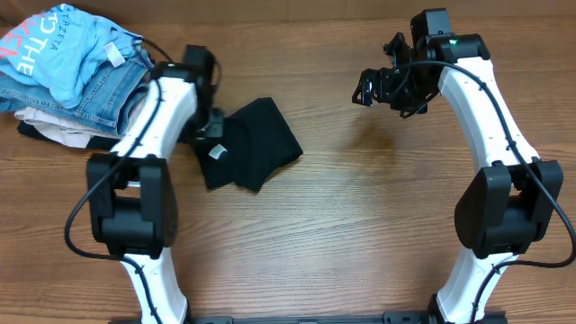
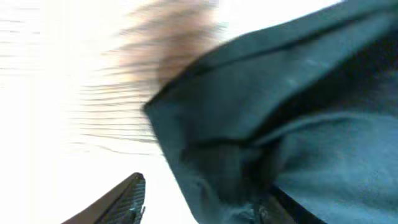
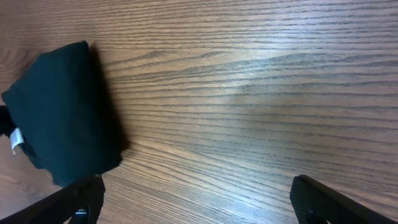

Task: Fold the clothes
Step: 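Grasp the folded black shirt with the left gripper and lift it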

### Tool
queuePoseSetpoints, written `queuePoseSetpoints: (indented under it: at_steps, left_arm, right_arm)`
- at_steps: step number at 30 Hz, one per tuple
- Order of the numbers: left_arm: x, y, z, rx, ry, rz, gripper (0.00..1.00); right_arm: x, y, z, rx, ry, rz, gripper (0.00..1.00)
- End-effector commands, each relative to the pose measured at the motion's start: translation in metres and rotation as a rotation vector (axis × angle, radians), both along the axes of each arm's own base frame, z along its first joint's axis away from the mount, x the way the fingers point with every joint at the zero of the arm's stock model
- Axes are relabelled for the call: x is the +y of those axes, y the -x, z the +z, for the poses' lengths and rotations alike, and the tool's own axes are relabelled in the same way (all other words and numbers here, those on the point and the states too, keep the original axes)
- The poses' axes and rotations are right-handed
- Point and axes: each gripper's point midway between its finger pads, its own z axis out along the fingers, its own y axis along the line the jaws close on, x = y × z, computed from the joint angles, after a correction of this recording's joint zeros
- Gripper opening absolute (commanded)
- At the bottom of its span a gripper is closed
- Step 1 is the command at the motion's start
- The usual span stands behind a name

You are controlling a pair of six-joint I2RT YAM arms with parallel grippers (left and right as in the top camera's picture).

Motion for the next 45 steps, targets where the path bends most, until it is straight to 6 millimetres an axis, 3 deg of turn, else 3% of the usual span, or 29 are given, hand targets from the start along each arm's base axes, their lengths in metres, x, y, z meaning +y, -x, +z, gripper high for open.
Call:
queuePoseSetpoints:
  at_steps: [1,2,7,13,15,17,21,23,27,32,35,39,42,45]
  left_arm:
    - [0.027,-0.019,0.025,-0.079,-0.016,0.056,0.61]
    - [0.025,-0.02,0.027,-0.079,0.008,0.059,0.61]
    - [-0.024,0.004,0.029,0.03,0.291,0.012,0.61]
    - [-0.024,0.007,0.033,0.039,0.295,0.007,0.61]
    - [-0.022,0.021,0.034,0.092,0.282,0.013,0.62]
    - [-0.019,0.022,0.033,0.094,0.268,-0.027,0.64]
    - [0.011,0.018,0.03,0.081,0.087,-0.059,0.67]
    - [0.014,0.01,0.027,0.052,0.068,-0.093,0.68]
    - [0.014,0.001,0.002,0.003,0.065,-0.116,0.68]
    - [0.0,0.014,-0.027,0.024,0.149,-0.119,0.66]
    - [-0.011,0.015,-0.028,0.021,0.215,-0.118,0.53]
    - [-0.022,-0.006,-0.025,-0.067,0.277,-0.069,0.06]
    - [-0.024,-0.018,-0.021,-0.112,0.286,-0.055,0.04]
    - [-0.028,-0.033,0.007,-0.162,0.312,-0.067,0.04]
  right_arm:
    - [0.002,-0.004,0.019,-0.061,-0.002,0.024,1.0]
    - [0.002,-0.004,0.019,-0.062,-0.001,0.026,1.0]
    - [0.004,-0.004,0.02,-0.08,0.0,0.061,1.0]
    - [0.014,-0.002,0.023,-0.108,-0.028,0.146,1.0]
    - [0.015,-0.004,0.024,-0.118,-0.028,0.147,1.0]
    - [0.015,-0.007,0.025,-0.132,-0.027,0.15,1.0]
    - [0.015,-0.008,0.025,-0.14,-0.027,0.15,1.0]
    - [0.015,-0.008,0.025,-0.14,-0.027,0.15,1.0]
    - [0.015,-0.008,0.025,-0.139,-0.027,0.15,1.0]
    - [0.015,-0.008,0.025,-0.139,-0.027,0.15,1.0]
    - [0.015,-0.008,0.025,-0.14,-0.027,0.15,1.0]
    - [0.015,-0.008,0.025,-0.139,-0.027,0.15,1.0]
    - [0.014,-0.008,0.025,-0.139,-0.024,0.149,1.0]
    - [0.013,-0.009,0.025,-0.139,-0.017,0.146,1.0]
